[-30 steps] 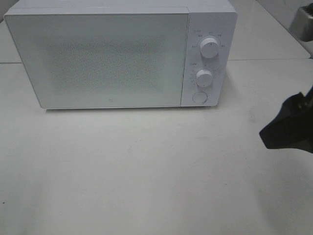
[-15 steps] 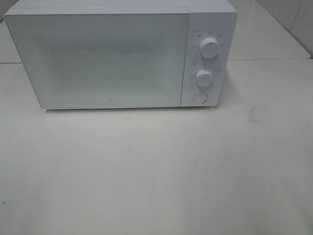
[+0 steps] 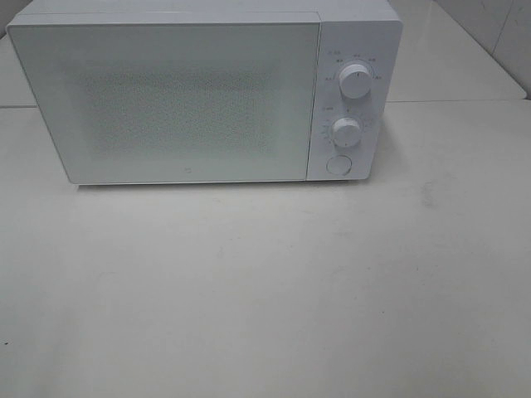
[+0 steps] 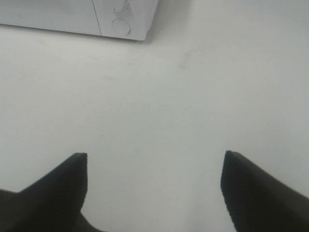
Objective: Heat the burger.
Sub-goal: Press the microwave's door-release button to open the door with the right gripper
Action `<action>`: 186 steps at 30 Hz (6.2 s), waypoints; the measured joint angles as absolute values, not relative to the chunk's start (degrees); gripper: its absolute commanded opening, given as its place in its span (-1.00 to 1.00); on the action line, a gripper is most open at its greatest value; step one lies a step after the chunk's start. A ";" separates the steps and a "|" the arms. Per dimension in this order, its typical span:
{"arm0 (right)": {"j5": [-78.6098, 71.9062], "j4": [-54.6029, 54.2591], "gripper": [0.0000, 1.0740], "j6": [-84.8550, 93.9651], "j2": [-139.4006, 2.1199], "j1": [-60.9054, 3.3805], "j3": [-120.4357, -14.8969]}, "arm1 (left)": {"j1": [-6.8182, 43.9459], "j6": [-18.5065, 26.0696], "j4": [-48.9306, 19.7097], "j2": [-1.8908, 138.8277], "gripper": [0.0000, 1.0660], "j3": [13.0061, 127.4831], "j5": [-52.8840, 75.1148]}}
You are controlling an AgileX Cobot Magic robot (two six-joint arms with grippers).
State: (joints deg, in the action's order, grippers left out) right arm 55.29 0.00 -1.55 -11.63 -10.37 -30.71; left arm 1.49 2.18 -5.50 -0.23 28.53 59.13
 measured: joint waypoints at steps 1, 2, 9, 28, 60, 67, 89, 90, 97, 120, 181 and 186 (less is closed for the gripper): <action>55.63 0.00 0.38 -1.55 -10.60 -9.85 -30.60 | 1.49 2.18 -5.50 -0.23 0.88 28.53 59.13; 56.72 0.00 0.38 -1.60 -8.77 -9.05 -30.31 | 1.49 2.18 -5.50 -0.23 0.88 28.53 59.13; 59.01 0.00 0.38 -1.78 -3.09 -7.79 -29.05 | 1.49 2.18 -5.50 -0.23 0.88 28.53 59.13; 58.73 0.00 0.38 -1.78 0.23 -7.68 -29.45 | 1.49 2.18 -5.50 -0.23 0.88 28.53 59.13; 22.92 0.00 0.38 -1.89 -30.14 -7.68 -30.08 | 1.49 2.18 -5.50 -0.23 0.88 28.53 59.13; 14.04 0.00 0.38 -1.95 -38.56 -7.68 -30.08 | 1.49 2.18 -5.50 -0.23 0.88 28.53 59.13; -29.05 -0.80 0.38 -2.75 -62.74 -7.68 -22.69 | 1.49 2.18 -5.50 -0.23 0.88 28.53 59.13; -29.05 -0.80 0.38 -2.75 -62.74 -7.68 -22.69 | 1.49 2.18 -5.50 -0.23 0.88 28.53 59.13; -46.87 -8.71 0.38 1.83 -68.01 -7.68 -16.44 | 1.49 2.18 -5.50 -0.23 0.88 28.53 59.13; -65.15 -34.43 0.38 13.35 -83.42 -30.08 -11.17 | 1.49 2.18 -5.50 -0.23 0.88 28.53 59.13; -69.56 -50.59 -0.38 -68.07 -93.45 -55.46 -15.36 | 1.49 2.18 -5.50 -0.23 0.88 28.53 59.13; -67.49 -49.27 -0.92 -72.82 -93.45 -55.46 -15.36 | 1.49 2.18 -5.50 -0.23 0.88 28.53 59.13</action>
